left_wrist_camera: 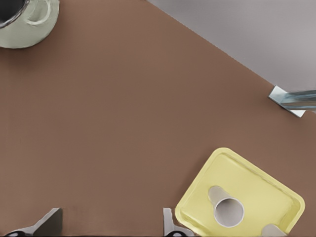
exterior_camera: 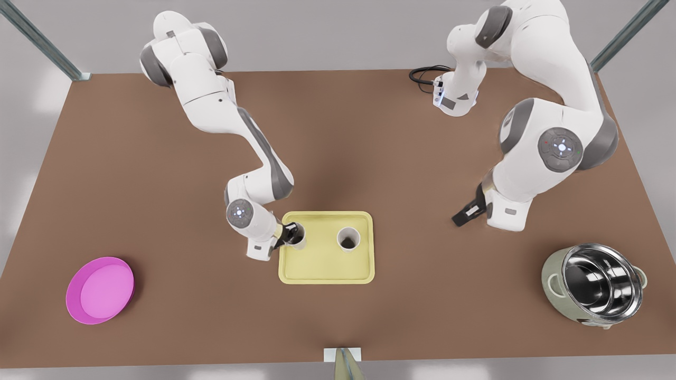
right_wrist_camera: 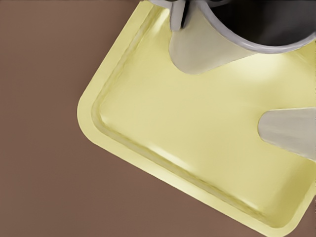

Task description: Use both arms to respectively pick up the white IKEA cups from the middle-left and middle-right positions, then place the white IKEA cups onto the middle-middle tray, ensuring that the cups remain upright and do not tip over

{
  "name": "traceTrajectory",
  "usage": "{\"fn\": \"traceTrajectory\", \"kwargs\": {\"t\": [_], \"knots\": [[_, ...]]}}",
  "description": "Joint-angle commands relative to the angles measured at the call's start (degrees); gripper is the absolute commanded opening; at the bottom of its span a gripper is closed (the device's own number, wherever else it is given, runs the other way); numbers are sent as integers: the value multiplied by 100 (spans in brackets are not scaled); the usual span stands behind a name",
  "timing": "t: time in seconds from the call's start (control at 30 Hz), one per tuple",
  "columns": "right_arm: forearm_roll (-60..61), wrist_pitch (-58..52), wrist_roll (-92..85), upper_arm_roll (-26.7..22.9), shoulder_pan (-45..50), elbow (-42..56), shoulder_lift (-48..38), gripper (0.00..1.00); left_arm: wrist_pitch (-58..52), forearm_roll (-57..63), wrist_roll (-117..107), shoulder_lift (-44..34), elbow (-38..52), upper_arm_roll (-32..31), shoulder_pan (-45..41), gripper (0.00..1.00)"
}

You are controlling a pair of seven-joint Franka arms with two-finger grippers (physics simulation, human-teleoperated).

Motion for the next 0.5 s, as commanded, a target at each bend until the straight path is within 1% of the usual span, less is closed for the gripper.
{"fn": "traceTrajectory", "kwargs": {"t": [0.0,0.1,0.27,0.3,0.33,0.47], "knots": [[219,163,-48,-8,45,90,140,21,150,167,4251,-1597,-2442,493,3,100],[184,155,-48,-8,62,125,298,21,346,96,4349,-1485,-2516,493,47,100],[166,155,-57,-8,80,99,421,21,39,131,4349,-1212,-2314,467,-6,100],[175,155,-57,-8,71,99,421,46,-6,132,4349,-1203,-2314,467,-6,100],[201,163,-75,1,71,99,421,100,-6,132,4349,-1194,-2279,467,3,100],[192,163,-136,-8,62,99,430,100,-111,123,4349,-1080,-2235,467,12,100]]}}
